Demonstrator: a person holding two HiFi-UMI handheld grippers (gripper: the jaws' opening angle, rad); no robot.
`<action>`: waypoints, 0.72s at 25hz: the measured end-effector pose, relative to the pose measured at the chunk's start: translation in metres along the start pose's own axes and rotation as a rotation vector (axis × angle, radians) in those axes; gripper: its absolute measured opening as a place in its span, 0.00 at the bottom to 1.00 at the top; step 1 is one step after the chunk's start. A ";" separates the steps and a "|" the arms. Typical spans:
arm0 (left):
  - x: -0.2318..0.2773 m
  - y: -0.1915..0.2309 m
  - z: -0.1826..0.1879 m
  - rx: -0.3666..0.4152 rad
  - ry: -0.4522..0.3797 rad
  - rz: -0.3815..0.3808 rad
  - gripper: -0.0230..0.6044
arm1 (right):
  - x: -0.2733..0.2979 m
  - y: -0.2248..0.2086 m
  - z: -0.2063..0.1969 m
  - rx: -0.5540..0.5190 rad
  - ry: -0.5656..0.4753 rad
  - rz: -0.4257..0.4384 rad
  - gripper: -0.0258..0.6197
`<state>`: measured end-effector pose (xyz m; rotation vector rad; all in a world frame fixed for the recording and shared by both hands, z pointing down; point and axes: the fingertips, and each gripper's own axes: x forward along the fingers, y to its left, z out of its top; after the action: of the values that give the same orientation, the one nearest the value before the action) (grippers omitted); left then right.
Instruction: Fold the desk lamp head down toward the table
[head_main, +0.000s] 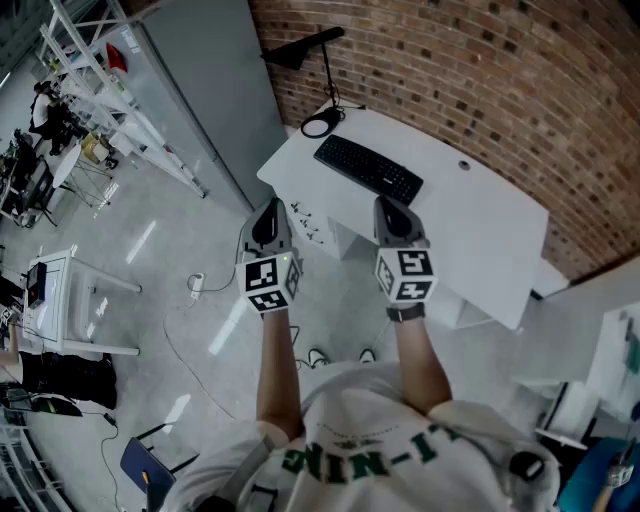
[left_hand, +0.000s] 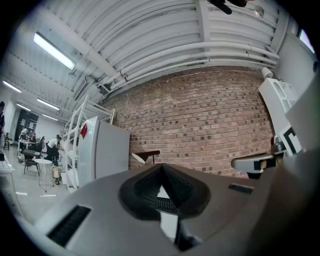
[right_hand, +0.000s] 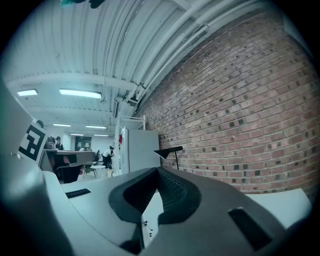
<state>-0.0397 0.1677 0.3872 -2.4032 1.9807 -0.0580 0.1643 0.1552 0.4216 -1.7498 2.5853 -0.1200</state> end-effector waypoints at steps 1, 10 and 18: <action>0.000 -0.005 0.001 0.000 0.006 0.000 0.04 | -0.003 -0.005 0.002 0.002 -0.001 0.003 0.04; -0.003 -0.043 -0.004 0.039 0.039 0.000 0.04 | -0.018 -0.022 -0.005 0.066 0.004 0.048 0.04; 0.027 -0.035 -0.029 0.005 0.047 0.013 0.04 | 0.016 -0.031 -0.022 0.050 0.029 0.062 0.04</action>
<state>-0.0021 0.1483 0.4177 -2.4080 2.0130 -0.1194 0.1854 0.1300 0.4464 -1.6623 2.6294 -0.2097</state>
